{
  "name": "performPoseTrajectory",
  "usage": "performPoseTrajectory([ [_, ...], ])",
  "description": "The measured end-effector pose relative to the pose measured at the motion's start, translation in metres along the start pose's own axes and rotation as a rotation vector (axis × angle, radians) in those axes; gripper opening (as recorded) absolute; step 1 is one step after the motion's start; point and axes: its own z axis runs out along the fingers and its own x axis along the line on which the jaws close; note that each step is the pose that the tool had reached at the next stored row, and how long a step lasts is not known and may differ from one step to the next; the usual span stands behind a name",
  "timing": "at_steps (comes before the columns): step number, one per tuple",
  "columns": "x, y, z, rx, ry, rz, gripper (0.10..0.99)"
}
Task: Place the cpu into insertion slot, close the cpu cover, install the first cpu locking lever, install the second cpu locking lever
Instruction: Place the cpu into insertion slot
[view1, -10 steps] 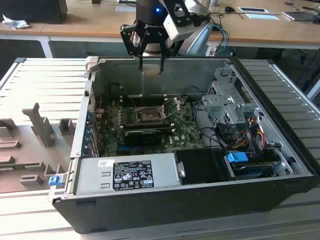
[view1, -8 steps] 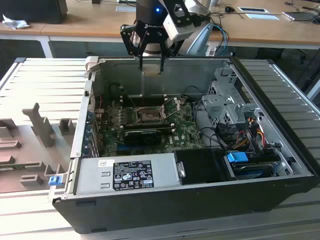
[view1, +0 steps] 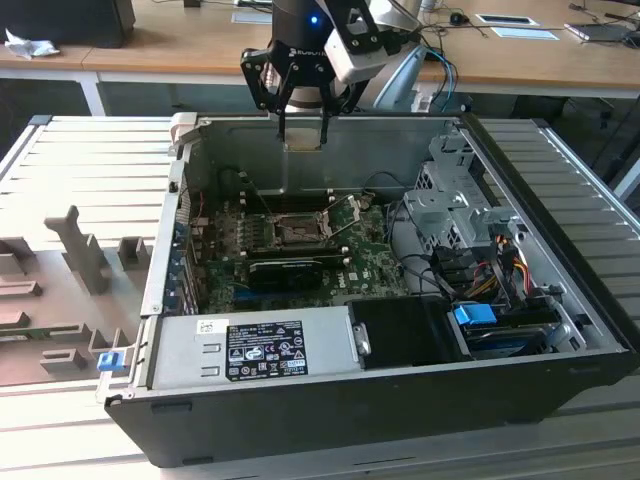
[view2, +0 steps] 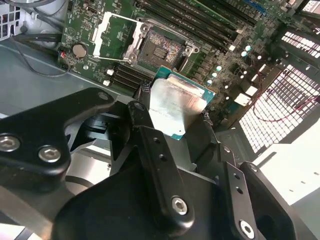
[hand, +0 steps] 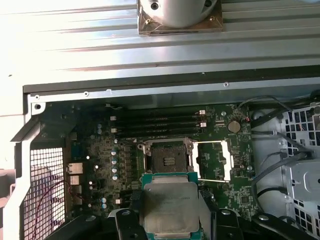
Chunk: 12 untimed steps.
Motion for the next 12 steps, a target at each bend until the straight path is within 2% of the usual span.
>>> performPoseTrajectory([
  [12, 0.0000, -0.0003, 0.0008, 0.000, -0.0006, 0.008, 0.529],
])
